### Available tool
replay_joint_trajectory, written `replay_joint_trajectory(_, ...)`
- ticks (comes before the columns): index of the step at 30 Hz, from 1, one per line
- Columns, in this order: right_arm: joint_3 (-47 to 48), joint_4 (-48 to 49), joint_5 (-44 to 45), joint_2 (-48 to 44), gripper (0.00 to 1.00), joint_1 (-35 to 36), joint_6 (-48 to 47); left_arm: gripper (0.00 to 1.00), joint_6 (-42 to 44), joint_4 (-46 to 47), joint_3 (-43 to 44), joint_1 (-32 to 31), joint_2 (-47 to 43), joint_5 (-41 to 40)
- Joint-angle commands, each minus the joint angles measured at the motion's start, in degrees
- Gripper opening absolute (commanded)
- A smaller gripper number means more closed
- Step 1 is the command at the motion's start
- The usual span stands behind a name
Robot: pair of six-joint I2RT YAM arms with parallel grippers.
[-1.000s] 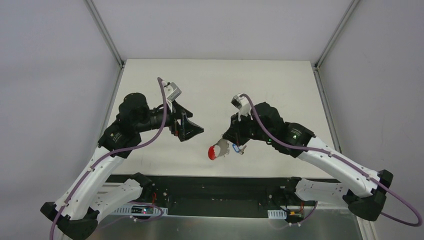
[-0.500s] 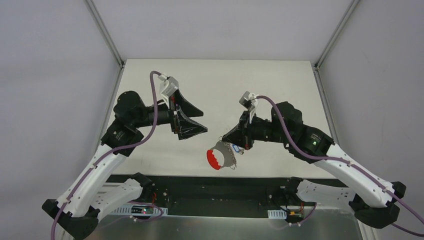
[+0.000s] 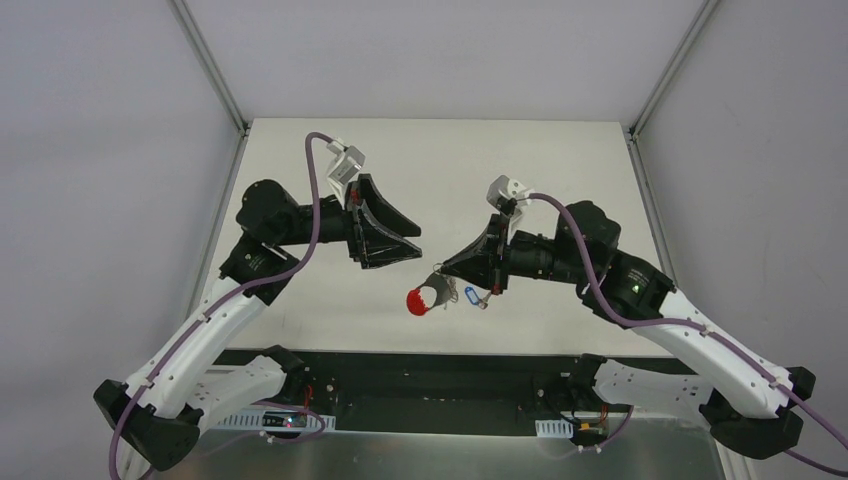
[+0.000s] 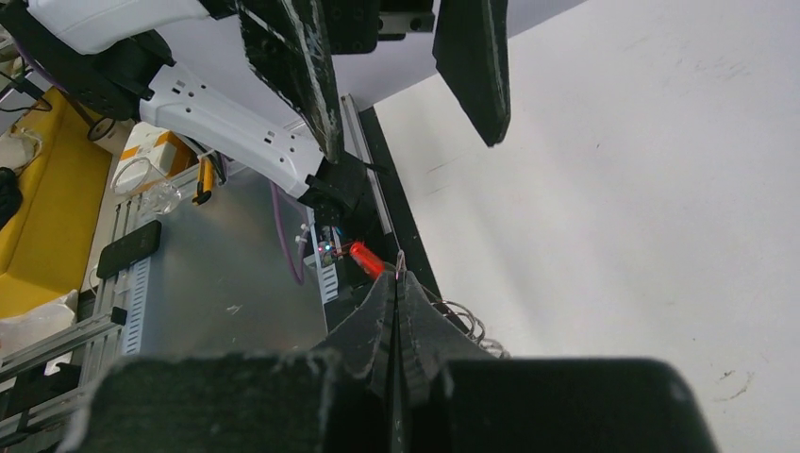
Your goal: Put the keys on the keyring
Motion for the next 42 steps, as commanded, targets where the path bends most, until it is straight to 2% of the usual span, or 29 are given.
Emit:
replay_joint_trajectory(1,4.1,7.3,-0.9,0.3,0.00,-0.1,-2.2,0.58,-2.9,7.4,0.4,-1.3,1.0,2.7)
replay_joint_trajectory(22,6.6,13.0,-0.2,2.9,0.00,-0.1,-2.5,0.30,-5.3,13.2,-0.6,-2.9,2.6,5.0)
replay_joint_trajectory(31,6.7,13.5,0.2,2.9,0.00,-0.1,-2.5,0.00,-6.1,14.8,-0.9,-3.0,2.8,6.3)
replay_joint_trajectory(42,6.3,10.8,1.1,2.3,0.00,-0.1,-2.1,0.00,-5.3,15.9,-1.4,-3.3,2.0,5.8)
